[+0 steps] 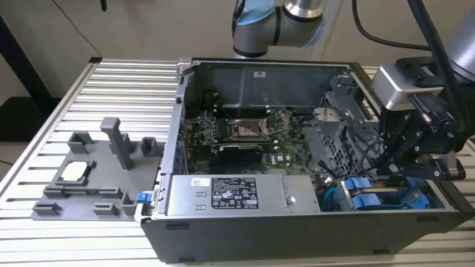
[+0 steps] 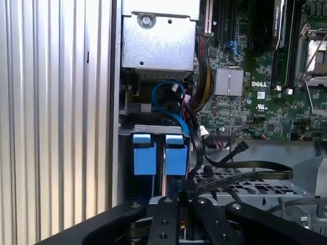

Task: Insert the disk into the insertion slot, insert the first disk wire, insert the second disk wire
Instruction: 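Insert the second disk wire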

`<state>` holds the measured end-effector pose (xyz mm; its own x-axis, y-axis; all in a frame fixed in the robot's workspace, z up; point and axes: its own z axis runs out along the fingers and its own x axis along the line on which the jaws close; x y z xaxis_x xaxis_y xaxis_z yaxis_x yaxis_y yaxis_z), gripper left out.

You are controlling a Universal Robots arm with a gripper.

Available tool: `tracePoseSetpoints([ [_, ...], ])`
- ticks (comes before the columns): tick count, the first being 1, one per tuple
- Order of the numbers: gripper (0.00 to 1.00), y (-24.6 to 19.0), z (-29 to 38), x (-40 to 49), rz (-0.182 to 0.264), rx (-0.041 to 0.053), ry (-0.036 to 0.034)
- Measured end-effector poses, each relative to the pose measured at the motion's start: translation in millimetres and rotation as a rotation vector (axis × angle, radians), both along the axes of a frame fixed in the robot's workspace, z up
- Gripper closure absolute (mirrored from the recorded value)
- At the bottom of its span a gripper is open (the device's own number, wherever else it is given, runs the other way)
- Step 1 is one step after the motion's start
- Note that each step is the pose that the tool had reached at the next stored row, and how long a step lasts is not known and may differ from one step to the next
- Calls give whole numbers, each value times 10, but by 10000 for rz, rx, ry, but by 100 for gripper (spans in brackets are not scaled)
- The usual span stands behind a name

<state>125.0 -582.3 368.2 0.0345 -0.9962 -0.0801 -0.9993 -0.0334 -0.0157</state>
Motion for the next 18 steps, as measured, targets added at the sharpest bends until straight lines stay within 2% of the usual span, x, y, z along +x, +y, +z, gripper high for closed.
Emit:
tracePoseSetpoints([
  [2,84,-4,-1,44,1,5,212],
  [3,84,-6,-3,65,1,21,285],
  [4,84,-10,-6,89,1,44,344],
  [6,84,-20,-8,135,1,73,408],
  [9,84,-40,-16,180,2,145,441],
  [12,84,-51,-35,180,-65,373,440],
  [14,84,-60,-50,181,-129,484,440],
  [18,84,-101,-78,181,-232,567,437],
])
